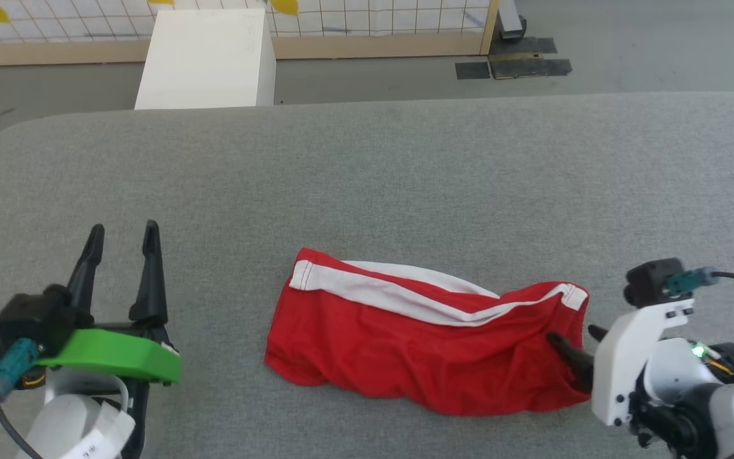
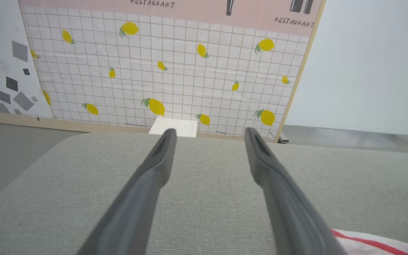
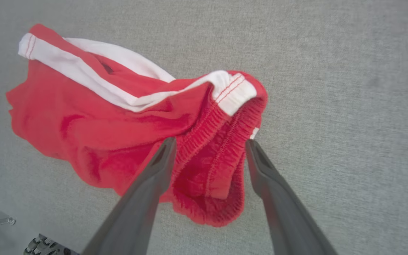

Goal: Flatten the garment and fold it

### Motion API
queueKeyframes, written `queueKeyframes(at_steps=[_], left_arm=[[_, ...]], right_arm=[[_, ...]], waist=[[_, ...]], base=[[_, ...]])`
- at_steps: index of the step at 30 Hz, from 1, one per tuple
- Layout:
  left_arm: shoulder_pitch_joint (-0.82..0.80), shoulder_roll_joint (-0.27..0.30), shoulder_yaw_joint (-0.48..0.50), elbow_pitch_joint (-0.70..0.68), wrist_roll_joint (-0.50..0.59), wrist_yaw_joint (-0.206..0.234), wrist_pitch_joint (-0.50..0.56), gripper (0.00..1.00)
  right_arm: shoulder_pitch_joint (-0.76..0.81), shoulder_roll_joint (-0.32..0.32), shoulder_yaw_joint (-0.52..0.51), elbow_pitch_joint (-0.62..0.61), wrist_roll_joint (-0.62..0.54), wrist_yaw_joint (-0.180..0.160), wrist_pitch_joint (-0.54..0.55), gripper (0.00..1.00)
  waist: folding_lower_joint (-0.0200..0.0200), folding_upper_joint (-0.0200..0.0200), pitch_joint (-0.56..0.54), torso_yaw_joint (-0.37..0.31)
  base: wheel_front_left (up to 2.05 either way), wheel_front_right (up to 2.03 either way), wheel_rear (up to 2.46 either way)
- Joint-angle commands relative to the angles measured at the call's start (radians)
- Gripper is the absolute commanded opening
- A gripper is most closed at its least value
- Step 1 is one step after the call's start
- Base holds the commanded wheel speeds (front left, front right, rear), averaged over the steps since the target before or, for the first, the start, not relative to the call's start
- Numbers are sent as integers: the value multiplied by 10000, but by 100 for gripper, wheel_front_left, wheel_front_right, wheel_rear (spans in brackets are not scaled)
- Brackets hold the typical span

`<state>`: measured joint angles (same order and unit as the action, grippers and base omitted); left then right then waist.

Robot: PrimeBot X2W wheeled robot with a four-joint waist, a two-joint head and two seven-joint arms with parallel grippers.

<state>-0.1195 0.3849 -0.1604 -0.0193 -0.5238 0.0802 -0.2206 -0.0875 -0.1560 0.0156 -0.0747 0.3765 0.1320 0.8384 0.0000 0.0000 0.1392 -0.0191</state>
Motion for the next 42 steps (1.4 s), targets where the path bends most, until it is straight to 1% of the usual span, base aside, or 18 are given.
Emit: queueKeyframes(at_steps=[1,7,10,11,16,17,18,19,24,25,29,35,38,42], left_arm=[[142,12,-51,84,263,-83,-177,100],[159,-346,34,223,684,-208,-388,100],[148,-508,131,234,797,-289,-404,100],[114,-629,233,197,950,-394,-407,100],[81,-836,383,171,1112,-578,-409,100],[79,-877,399,189,1164,-617,-409,100],[72,-921,416,193,1201,-646,-410,100],[74,-970,440,215,1234,-685,-410,100],[107,-1131,589,287,1367,-835,-410,100],[120,-1186,680,316,1447,-912,-411,100],[132,-1237,755,373,1495,-988,-411,100],[147,-1335,765,440,1553,-1057,-411,100],[126,-1385,769,473,1577,-1081,-411,100],[133,-1444,764,514,1623,-1110,-411,100]], right_arm=[[-230,85,87,200,-257,-13,-54,100],[-389,448,117,1206,-1220,-13,-59,100],[-422,562,-85,1594,-1675,-13,-11,100],[-424,675,-292,1876,-1948,-13,64,100],[-408,806,-161,2176,-1816,-13,220,100],[-420,831,-138,2238,-1706,-13,256,96],[-438,847,-104,2278,-1608,-13,275,22],[-460,861,-47,2304,-1494,-13,270,0],[-583,745,-5,2209,-1225,-13,104,0],[-730,521,-165,2084,-1133,-13,22,0],[-1074,-11,-533,2034,-1057,-13,80,0],[-1658,-1085,-1226,2429,-1306,-13,531,0],[-1845,-1439,-1371,2674,-1489,-13,738,0],[-2004,-1635,-1254,2737,-1636,-13,1031,0]], waist=[[0,0,99,51],[0,0,334,218],[0,0,490,316],[0,0,621,386],[0,0,790,433],[0,0,811,432],[0,0,820,433],[0,0,818,430],[0,0,746,387],[0,0,691,361],[0,0,664,329],[0,0,675,347],[0,0,670,376],[0,0,640,388]], base=[[0,0,0],[0,0,0],[0,0,0],[0,0,0],[0,0,0],[0,0,0],[0,0,0],[0,0,0],[0,0,0],[0,0,0],[0,0,0],[0,0,0],[0,0,0],[0,0,0]])
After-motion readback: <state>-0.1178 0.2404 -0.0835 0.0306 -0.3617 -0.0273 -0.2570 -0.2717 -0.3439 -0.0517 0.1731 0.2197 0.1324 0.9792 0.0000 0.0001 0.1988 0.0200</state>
